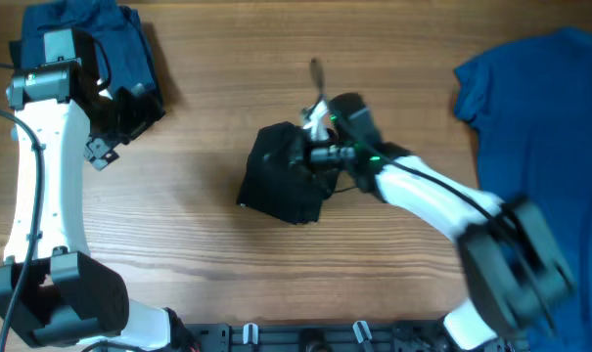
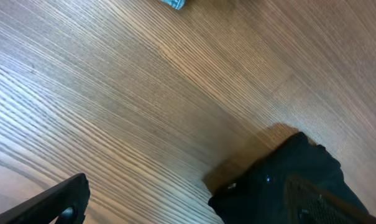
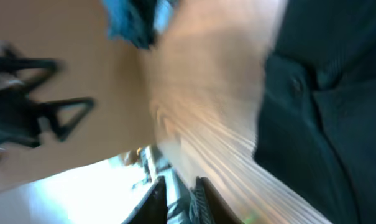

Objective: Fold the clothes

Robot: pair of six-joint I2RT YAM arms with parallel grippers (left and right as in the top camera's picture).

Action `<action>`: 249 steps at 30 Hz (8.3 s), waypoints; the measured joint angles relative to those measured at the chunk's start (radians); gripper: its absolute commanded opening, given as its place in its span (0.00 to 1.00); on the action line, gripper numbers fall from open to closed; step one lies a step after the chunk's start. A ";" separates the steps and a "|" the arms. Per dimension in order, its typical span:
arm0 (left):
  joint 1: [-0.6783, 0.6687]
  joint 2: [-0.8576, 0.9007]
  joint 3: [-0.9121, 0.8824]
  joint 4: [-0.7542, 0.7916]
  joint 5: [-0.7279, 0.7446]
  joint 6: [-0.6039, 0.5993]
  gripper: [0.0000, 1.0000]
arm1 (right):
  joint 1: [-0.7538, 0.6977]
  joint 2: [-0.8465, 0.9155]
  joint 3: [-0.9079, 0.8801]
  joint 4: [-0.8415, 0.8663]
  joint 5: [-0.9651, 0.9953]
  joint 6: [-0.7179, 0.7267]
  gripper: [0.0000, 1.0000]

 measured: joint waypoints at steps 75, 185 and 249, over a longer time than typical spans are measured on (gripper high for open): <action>-0.476 0.225 -0.549 0.834 0.707 0.082 0.97 | -0.192 -0.335 0.002 -0.669 0.719 -0.435 0.99; 0.300 0.297 -0.103 1.041 0.214 0.135 0.15 | -0.192 -0.208 0.002 -0.710 0.698 -0.435 1.00; 0.104 0.450 -0.083 1.332 -0.104 0.246 1.00 | -0.192 -0.206 0.002 -0.699 0.586 -0.506 1.00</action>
